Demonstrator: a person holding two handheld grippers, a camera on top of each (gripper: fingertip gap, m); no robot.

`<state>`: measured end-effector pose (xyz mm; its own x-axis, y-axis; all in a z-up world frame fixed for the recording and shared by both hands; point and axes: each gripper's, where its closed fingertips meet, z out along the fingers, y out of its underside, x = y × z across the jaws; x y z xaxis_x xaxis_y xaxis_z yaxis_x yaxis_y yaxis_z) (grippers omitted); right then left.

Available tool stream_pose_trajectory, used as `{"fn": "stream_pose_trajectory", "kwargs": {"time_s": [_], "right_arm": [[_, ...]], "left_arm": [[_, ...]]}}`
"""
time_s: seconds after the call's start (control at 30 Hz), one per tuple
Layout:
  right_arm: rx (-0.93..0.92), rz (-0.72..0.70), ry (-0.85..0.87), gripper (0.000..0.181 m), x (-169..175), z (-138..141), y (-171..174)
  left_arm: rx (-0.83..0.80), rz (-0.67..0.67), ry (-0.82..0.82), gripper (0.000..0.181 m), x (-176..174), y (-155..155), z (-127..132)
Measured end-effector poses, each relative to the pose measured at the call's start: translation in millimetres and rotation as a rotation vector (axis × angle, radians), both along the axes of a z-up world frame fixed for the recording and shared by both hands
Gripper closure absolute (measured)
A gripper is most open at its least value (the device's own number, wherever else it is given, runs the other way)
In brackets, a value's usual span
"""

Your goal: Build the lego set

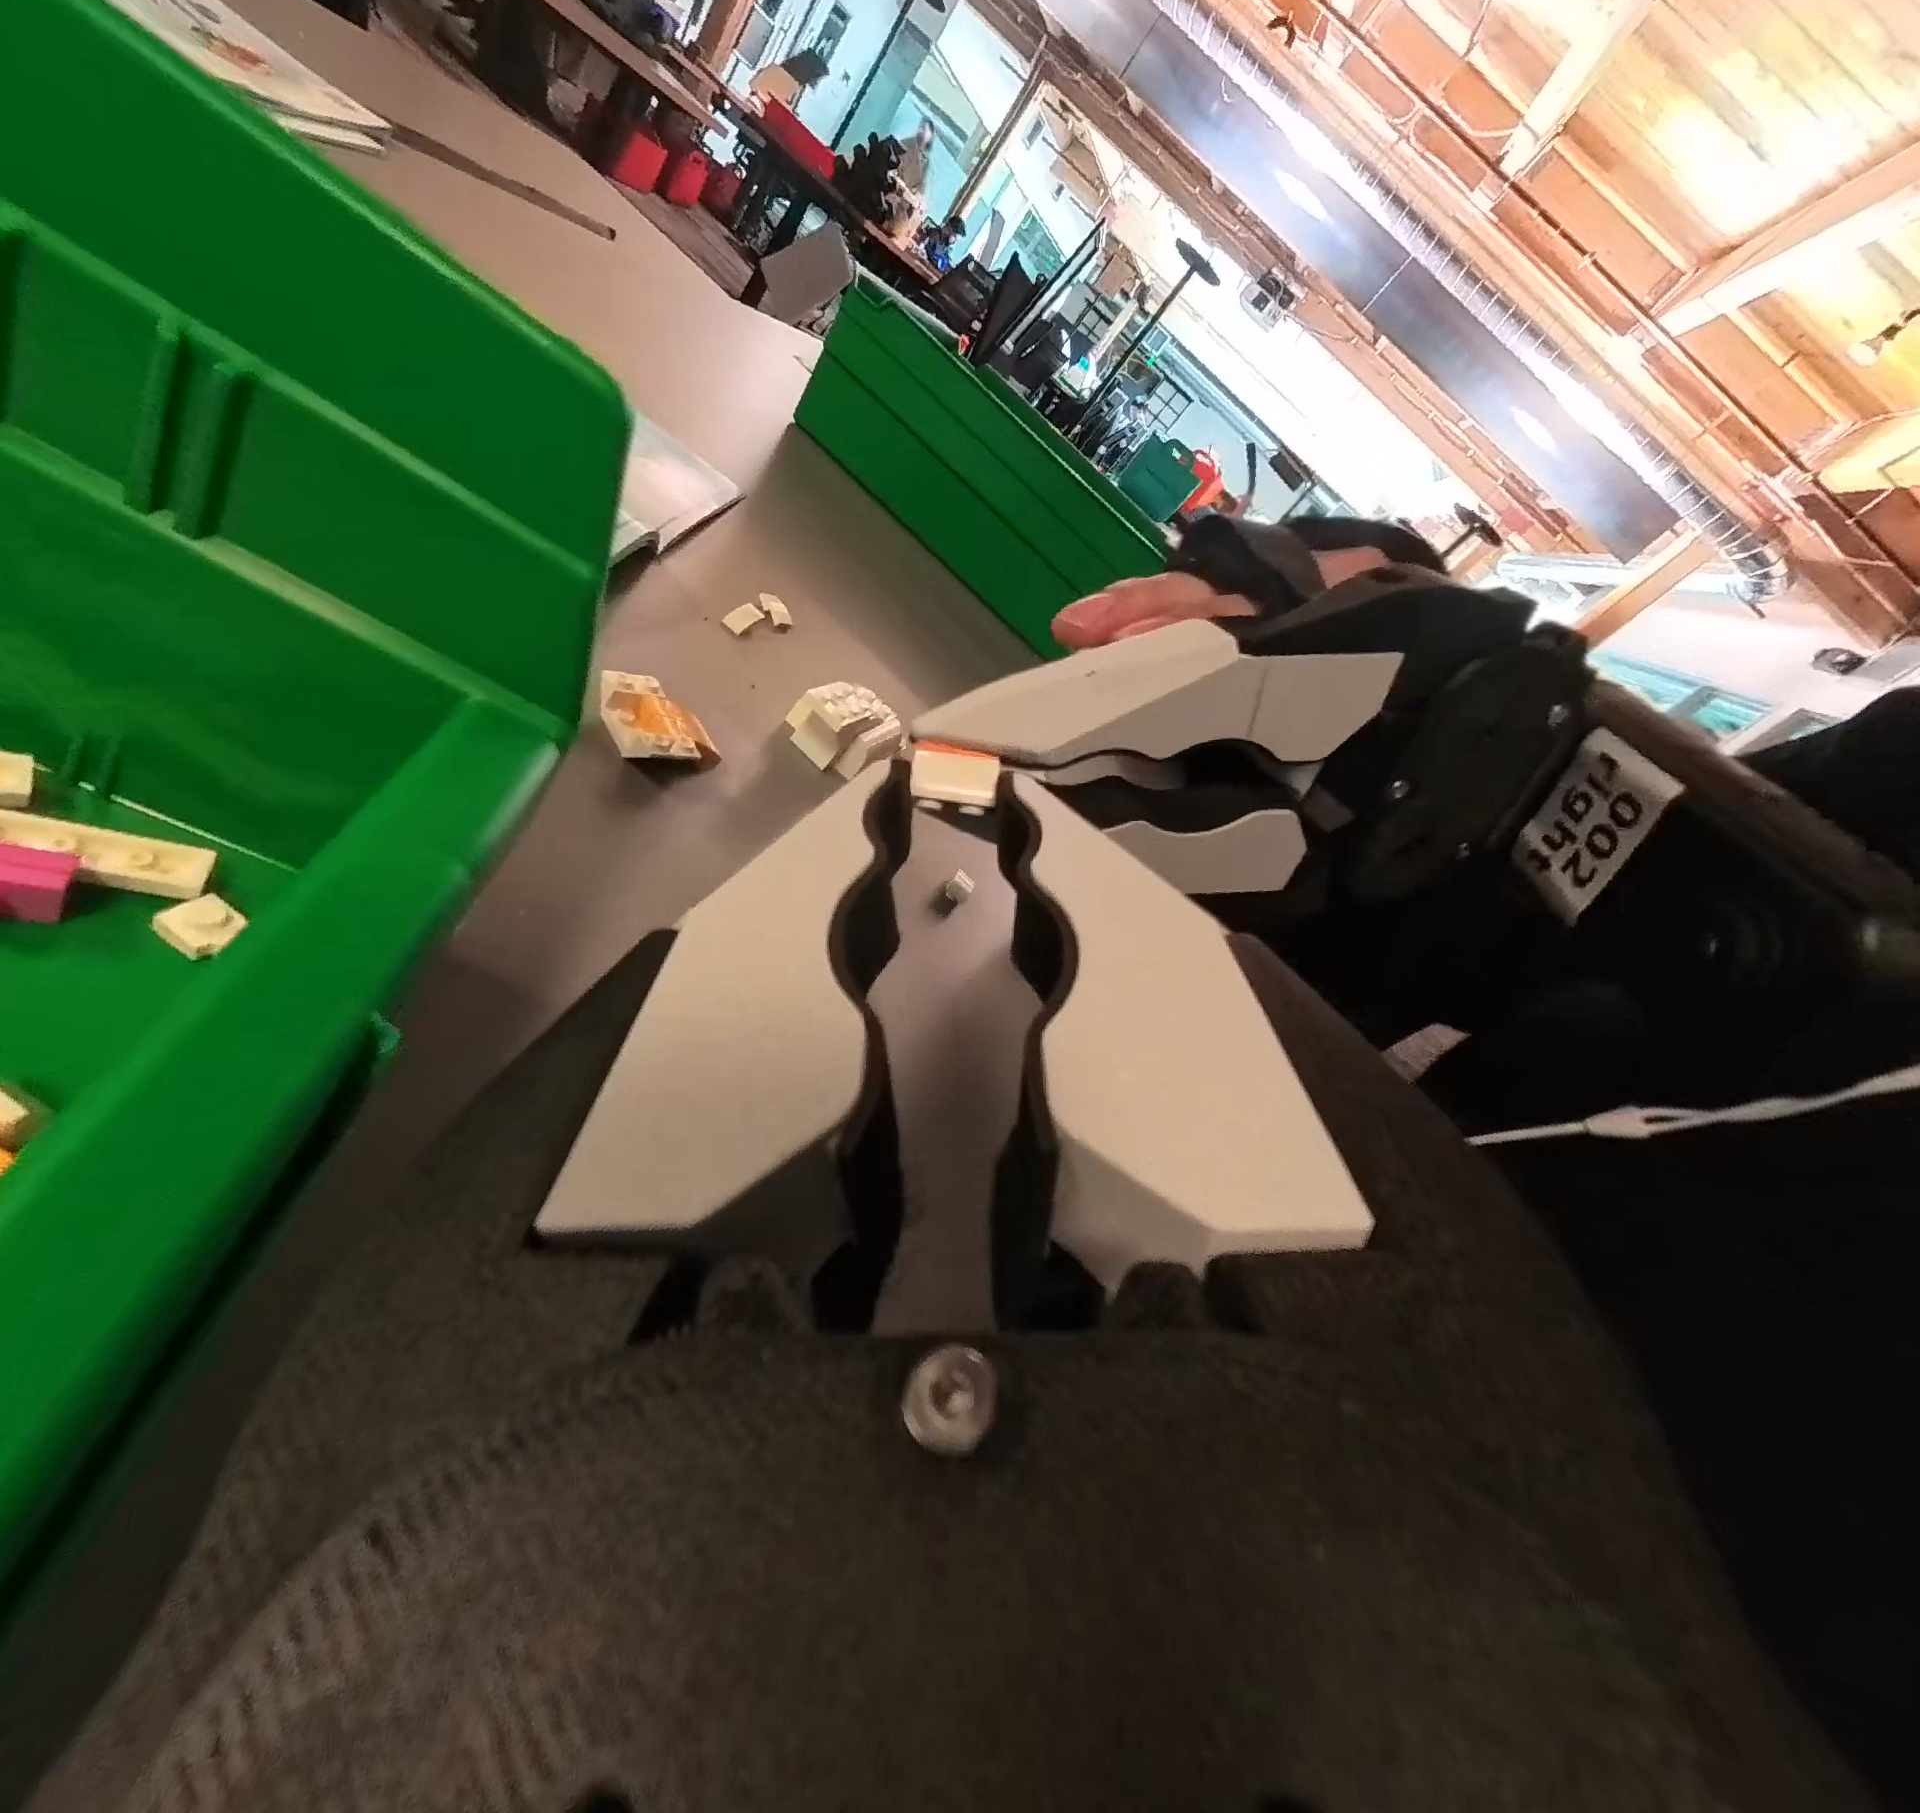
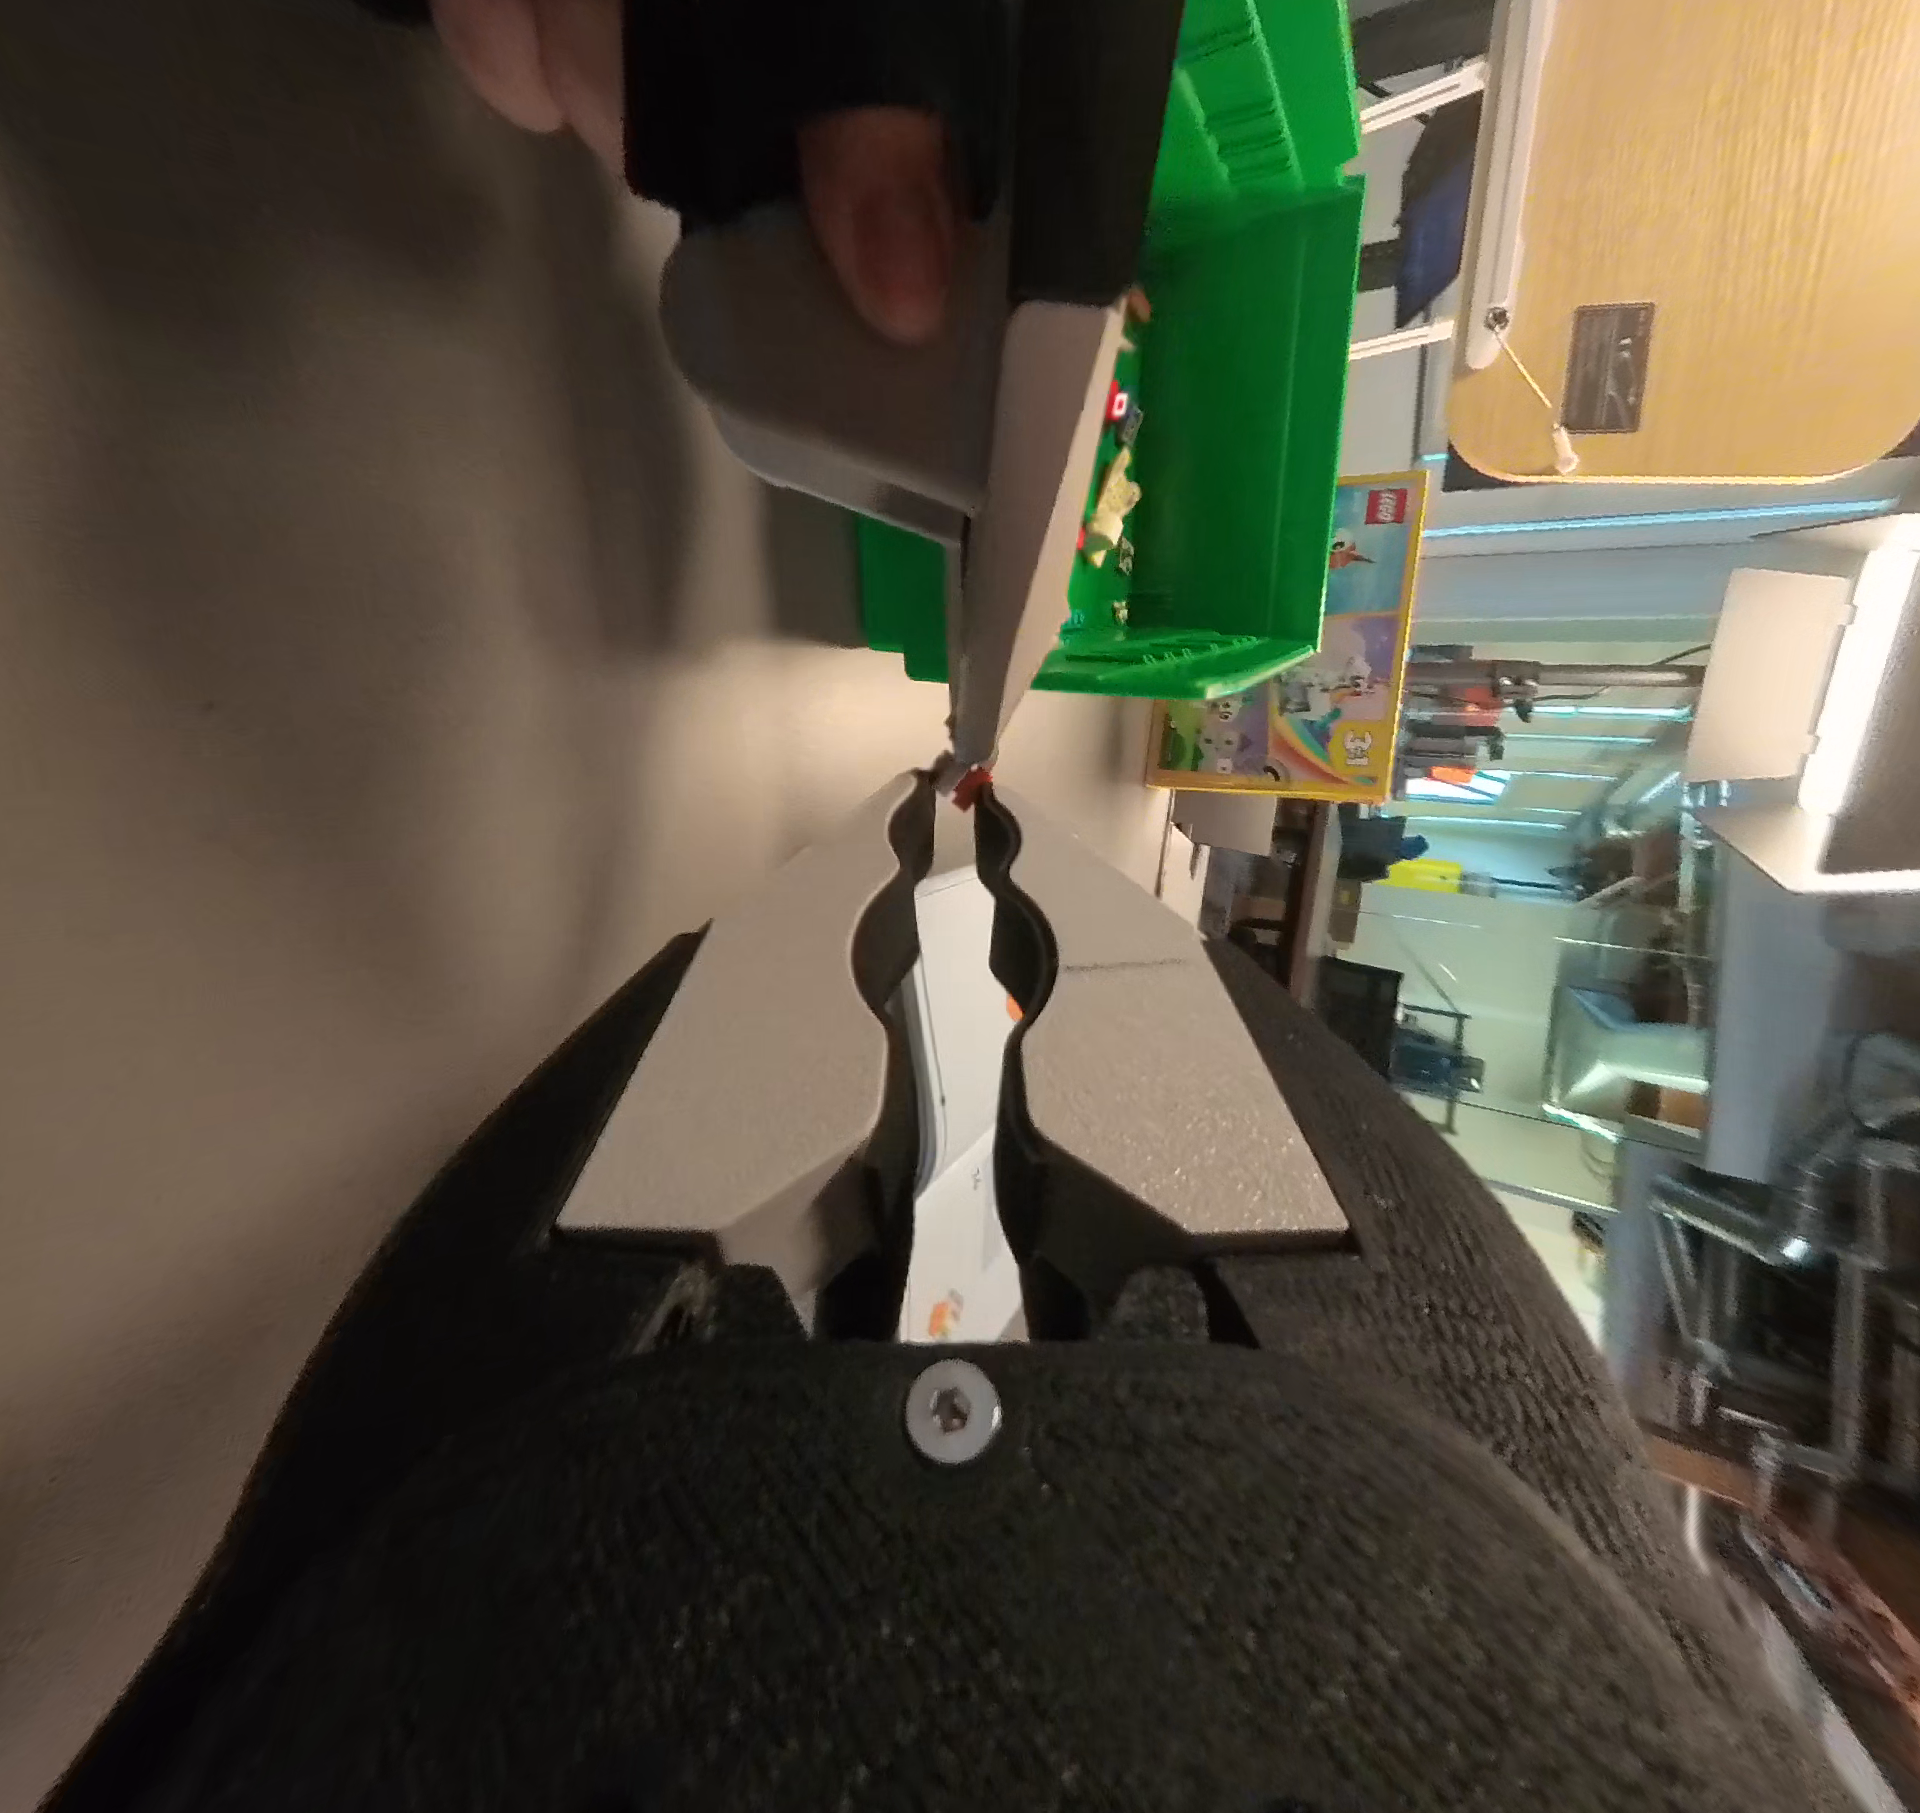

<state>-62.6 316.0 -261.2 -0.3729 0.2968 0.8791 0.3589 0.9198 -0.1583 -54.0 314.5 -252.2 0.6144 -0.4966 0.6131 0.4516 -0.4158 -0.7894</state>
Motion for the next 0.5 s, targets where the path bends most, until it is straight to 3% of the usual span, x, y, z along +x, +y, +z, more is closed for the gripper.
{"fn": "stream_pose_trajectory", "kwargs": {"time_s": [0.1, 0.2, 0.23, 0.37, 0.5], "right_arm": [[-0.032, 0.005, -0.024, 0.179, 0.9, -3.5, -3.4], [-0.236, 0.152, -0.127, 0.181, 0.7, -33.1, -59.8], [-0.19, 0.149, -0.142, 0.181, 0.0, -44.6, -64.0], [-0.273, -0.009, -0.061, 0.181, 0.9, -44.4, -30.7], [-0.274, -0.069, -0.042, 0.181, 2.5, -45.1, -16.3]], "left_arm": [[0.008, -0.001, -0.002, 0.167, 0.1, -0.5, 0.9], [0.085, -0.098, -0.085, 0.166, 20.6, -4.8, 17.3], [0.037, -0.136, -0.068, 0.166, 31.1, -4.0, 10.5], [0.052, -0.038, -0.024, 0.166, 21.9, 0.0, 8.5], [0.069, 0.027, -0.015, 0.166, 8.6, 8.2, 10.2]]}}
